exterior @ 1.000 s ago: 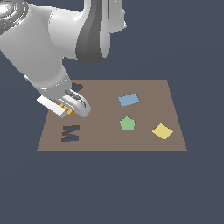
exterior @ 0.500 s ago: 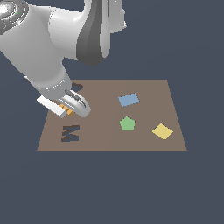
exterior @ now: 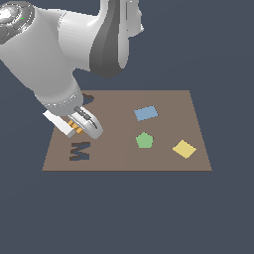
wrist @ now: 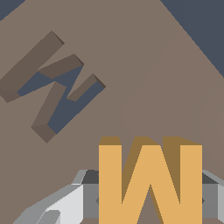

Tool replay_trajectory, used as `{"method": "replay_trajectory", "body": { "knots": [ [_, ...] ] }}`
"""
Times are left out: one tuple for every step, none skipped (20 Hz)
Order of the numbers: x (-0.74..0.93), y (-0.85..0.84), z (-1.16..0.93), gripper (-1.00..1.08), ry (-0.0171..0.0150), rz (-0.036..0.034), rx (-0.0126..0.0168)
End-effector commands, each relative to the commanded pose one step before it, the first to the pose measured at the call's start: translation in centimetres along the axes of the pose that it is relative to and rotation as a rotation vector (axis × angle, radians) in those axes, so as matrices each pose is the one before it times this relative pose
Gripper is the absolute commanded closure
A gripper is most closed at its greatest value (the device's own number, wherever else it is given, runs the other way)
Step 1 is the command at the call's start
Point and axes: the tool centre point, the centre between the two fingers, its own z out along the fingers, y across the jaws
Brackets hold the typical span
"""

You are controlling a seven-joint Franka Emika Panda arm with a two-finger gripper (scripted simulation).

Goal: Insert a designated object into the corresponding slot on a board.

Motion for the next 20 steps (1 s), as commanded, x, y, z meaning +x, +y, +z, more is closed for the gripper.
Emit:
{"method": "replay_trajectory", "body": {
  "knots": [
    [0.182, -0.544, -0.081, 1.08, 0.00040, 0.04624, 0.00039],
    [0.080, -0.241, -0.025, 1.08, -0.00002, 0.02152, 0.00002],
    [0.086, -0.255, -0.026, 1.08, -0.00002, 0.02287, 0.00002],
    [0.092, -0.270, -0.028, 1.08, -0.00002, 0.02423, 0.00002],
    [0.097, -0.286, -0.029, 1.08, -0.00003, 0.02558, 0.00002],
    [0.103, -0.300, -0.031, 1.08, -0.00003, 0.02696, 0.00002],
    [0.109, -0.315, -0.032, 1.08, -0.00003, 0.02835, 0.00002],
    [0.115, -0.331, -0.033, 1.08, -0.00004, 0.02973, 0.00002],
    [0.122, -0.345, -0.035, 1.08, -0.00004, 0.03114, 0.00002],
    [0.129, -0.360, -0.036, 1.08, -0.00004, 0.03255, 0.00001],
    [0.136, -0.376, -0.038, 1.08, -0.00005, 0.03397, 0.00001],
    [0.141, -0.382, -0.038, 1.08, -0.00005, 0.03462, 0.00000],
    [0.137, -0.369, -0.037, 1.08, -0.00005, 0.03347, 0.00000],
    [0.134, -0.354, -0.035, 1.08, -0.00006, 0.03223, -0.00001],
    [0.130, -0.340, -0.033, 1.08, -0.00006, 0.03097, -0.00001],
    [0.126, -0.325, -0.032, 1.08, -0.00006, 0.02972, -0.00002],
    [0.123, -0.310, -0.030, 1.08, -0.00006, 0.02845, -0.00002],
    [0.119, -0.295, -0.028, 1.08, -0.00006, 0.02717, -0.00003],
    [0.116, -0.280, -0.027, 1.08, -0.00005, 0.02588, -0.00003],
    [0.111, -0.266, -0.025, 1.08, -0.00005, 0.02457, -0.00003]
  ]
}}
